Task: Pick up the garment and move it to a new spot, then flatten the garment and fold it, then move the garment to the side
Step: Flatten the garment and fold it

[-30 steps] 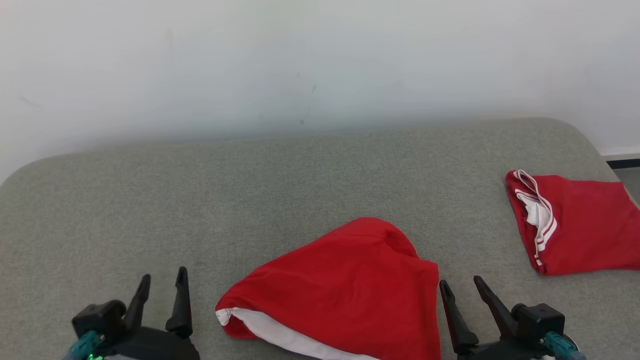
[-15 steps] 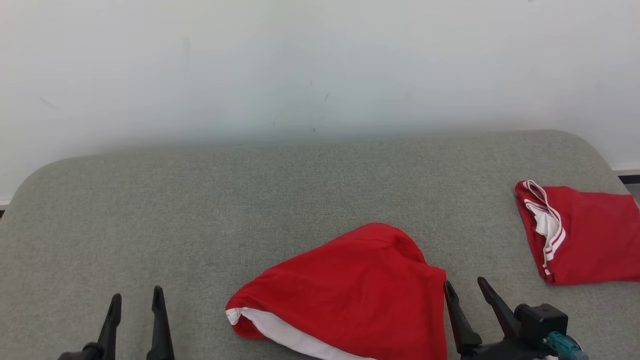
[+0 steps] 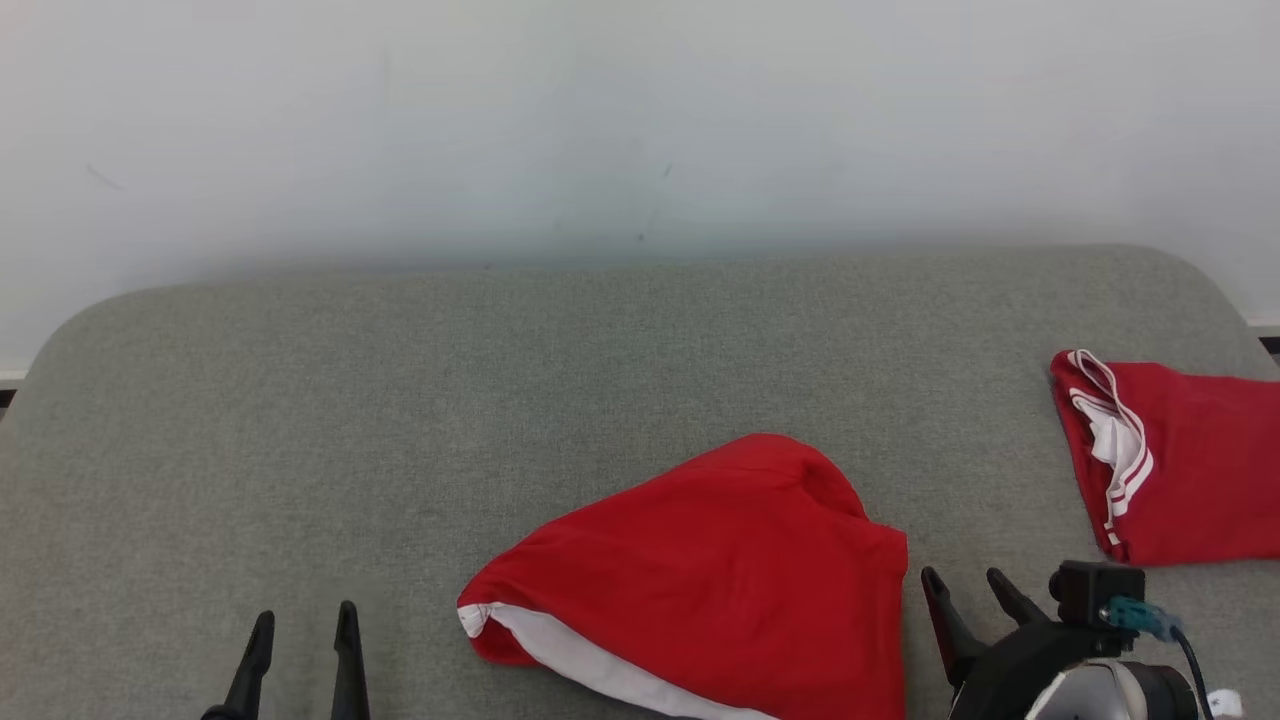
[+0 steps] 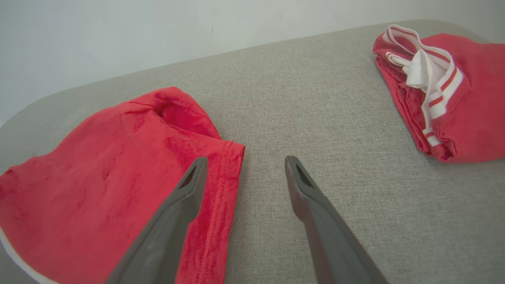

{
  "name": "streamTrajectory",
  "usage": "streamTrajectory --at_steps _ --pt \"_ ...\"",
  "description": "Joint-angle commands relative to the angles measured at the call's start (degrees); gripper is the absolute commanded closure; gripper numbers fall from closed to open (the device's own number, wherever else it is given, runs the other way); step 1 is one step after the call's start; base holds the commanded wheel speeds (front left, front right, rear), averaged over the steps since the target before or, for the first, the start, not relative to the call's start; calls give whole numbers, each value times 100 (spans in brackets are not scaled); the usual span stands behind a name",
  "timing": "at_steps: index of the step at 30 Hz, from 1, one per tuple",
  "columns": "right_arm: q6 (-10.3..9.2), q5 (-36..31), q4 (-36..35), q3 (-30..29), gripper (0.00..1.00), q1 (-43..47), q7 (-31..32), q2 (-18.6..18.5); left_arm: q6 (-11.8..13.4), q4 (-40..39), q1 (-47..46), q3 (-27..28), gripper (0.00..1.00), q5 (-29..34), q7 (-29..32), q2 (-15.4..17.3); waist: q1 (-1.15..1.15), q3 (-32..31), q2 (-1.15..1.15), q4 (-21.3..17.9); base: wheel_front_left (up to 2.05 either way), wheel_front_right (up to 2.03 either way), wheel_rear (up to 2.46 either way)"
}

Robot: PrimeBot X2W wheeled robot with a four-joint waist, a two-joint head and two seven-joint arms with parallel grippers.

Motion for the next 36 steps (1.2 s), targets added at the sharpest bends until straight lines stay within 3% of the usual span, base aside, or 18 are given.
streamTrajectory --at_steps 1,7,19,21,22,36 --pt "-15 14 153 -20 0 -144 353 -3 -31 14 -54 -16 0 70 -10 -30 0 98 0 38 0 0 0" --pt "-15 180 646 -189 0 -823 1247 66 -163 50 -214 -73 0 166 -10 -97 0 392 0 167 0 0 0" --pt "-15 622 1136 192 0 -1290 1500 83 -395 251 -485 14 0 222 -10 -150 0 520 0 331 0 0 0" --pt "-15 686 1144 242 76 -1313 1421 50 -418 271 -486 35 0 241 -10 -158 0 511 0 328 0 0 0" --pt "-15 689 1151 250 100 -1343 1366 16 -424 276 -483 44 0 243 -11 -163 0 510 0 326 0 0 0" --pt "-15 233 2011 -25 100 -3037 1011 -294 -533 119 -846 -26 0 307 -10 -194 0 1090 0 534 0 0 0"
